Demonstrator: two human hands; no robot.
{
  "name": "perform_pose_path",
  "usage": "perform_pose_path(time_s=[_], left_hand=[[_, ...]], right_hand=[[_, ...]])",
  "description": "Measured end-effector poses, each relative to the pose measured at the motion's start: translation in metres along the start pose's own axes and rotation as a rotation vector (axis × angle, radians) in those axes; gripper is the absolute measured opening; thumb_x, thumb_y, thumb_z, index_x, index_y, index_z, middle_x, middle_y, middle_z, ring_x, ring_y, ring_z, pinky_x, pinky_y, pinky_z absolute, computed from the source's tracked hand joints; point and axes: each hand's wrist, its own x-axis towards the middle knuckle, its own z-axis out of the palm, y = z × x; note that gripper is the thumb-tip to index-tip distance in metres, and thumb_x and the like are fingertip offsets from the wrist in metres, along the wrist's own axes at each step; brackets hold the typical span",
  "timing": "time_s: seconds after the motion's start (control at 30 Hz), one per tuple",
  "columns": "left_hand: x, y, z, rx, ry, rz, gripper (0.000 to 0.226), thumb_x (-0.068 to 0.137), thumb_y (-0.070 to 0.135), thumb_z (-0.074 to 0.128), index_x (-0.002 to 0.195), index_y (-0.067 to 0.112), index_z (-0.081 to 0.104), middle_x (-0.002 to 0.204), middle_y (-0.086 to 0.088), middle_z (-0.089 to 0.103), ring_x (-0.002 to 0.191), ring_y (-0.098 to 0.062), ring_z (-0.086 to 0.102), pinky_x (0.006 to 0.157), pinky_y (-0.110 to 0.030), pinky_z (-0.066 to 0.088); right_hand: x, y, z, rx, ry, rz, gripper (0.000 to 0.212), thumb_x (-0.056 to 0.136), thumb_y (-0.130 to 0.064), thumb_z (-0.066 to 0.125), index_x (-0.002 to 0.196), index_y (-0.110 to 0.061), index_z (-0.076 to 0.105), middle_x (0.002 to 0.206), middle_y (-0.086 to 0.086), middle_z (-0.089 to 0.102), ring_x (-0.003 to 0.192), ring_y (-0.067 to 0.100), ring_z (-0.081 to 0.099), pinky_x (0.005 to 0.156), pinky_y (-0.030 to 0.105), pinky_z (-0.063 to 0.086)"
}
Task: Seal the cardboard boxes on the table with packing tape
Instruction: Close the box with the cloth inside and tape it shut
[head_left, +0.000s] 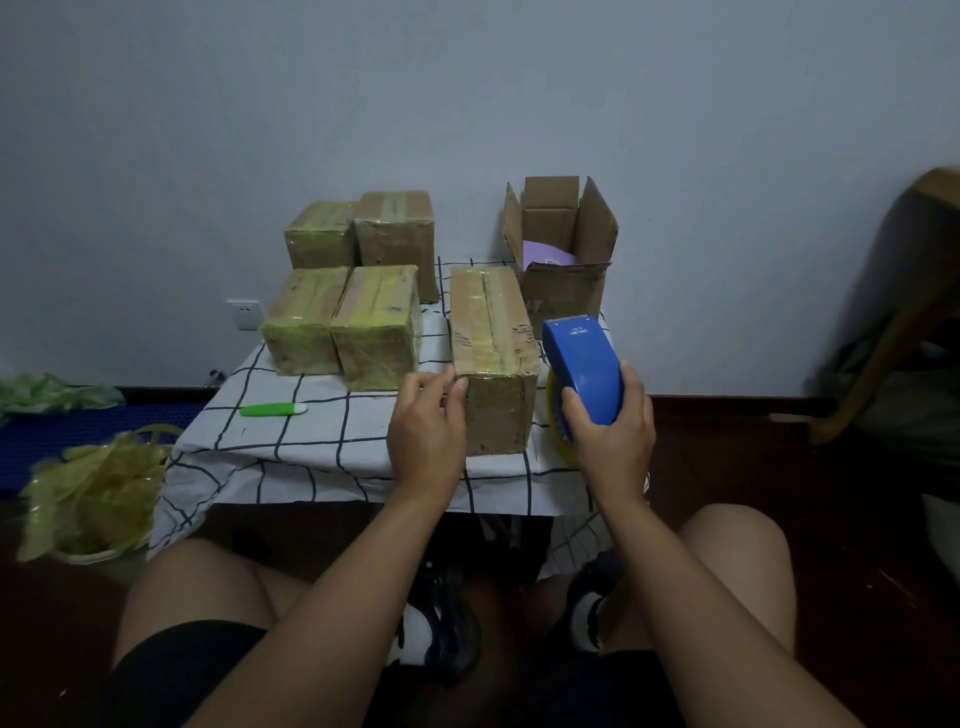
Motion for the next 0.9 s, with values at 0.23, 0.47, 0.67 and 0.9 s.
perform_pose_path(time_s=[0.23, 0.47, 0.67, 0.9], left_hand=[[0.007, -0.002, -0.004, 0.036, -0.003, 0.04, 0.011, 0.093, 0.01, 0.063, 0.085, 0.006, 0.07, 0.087, -0.001, 0.06, 0.079, -0.019, 0.06, 0.061, -0.024, 0.035], [0.005, 0.0, -0.007, -0.015, -0.046, -0.011, 0.028, 0.097, 0.018, 0.059, 0.124, 0.01, 0.063, 0.113, -0.002, 0.054, 0.084, -0.013, 0.057, 0.068, -0.023, 0.044], [0.012, -0.002, -0.009, -0.004, -0.012, -0.021, 0.021, 0.094, 0.012, 0.064, 0.113, 0.005, 0.07, 0.099, 0.003, 0.055, 0.085, -0.014, 0.057, 0.066, -0.017, 0.034], [0.009, 0.006, -0.011, -0.126, 0.017, -0.159, 0.024, 0.094, 0.013, 0.064, 0.116, 0.005, 0.07, 0.097, 0.002, 0.056, 0.081, -0.005, 0.056, 0.069, 0.001, 0.036]], right_hand=[[0.0, -0.001, -0.001, 0.005, 0.001, 0.013, 0.069, 0.087, -0.034, 0.073, 0.147, -0.021, 0.041, 0.118, -0.006, 0.04, 0.099, 0.01, 0.045, 0.071, 0.013, 0.035], [-0.001, -0.002, -0.002, 0.004, 0.006, 0.018, 0.069, 0.087, -0.034, 0.074, 0.147, -0.02, 0.042, 0.117, -0.007, 0.04, 0.099, 0.009, 0.044, 0.072, 0.011, 0.034], [-0.001, -0.002, -0.001, 0.017, 0.014, 0.019, 0.07, 0.086, -0.034, 0.074, 0.147, -0.02, 0.042, 0.117, -0.007, 0.041, 0.101, 0.009, 0.044, 0.081, 0.024, 0.038], [-0.003, -0.003, -0.002, 0.005, 0.016, 0.02, 0.07, 0.086, -0.034, 0.075, 0.146, -0.02, 0.042, 0.116, -0.006, 0.04, 0.098, 0.01, 0.044, 0.072, 0.014, 0.035]])
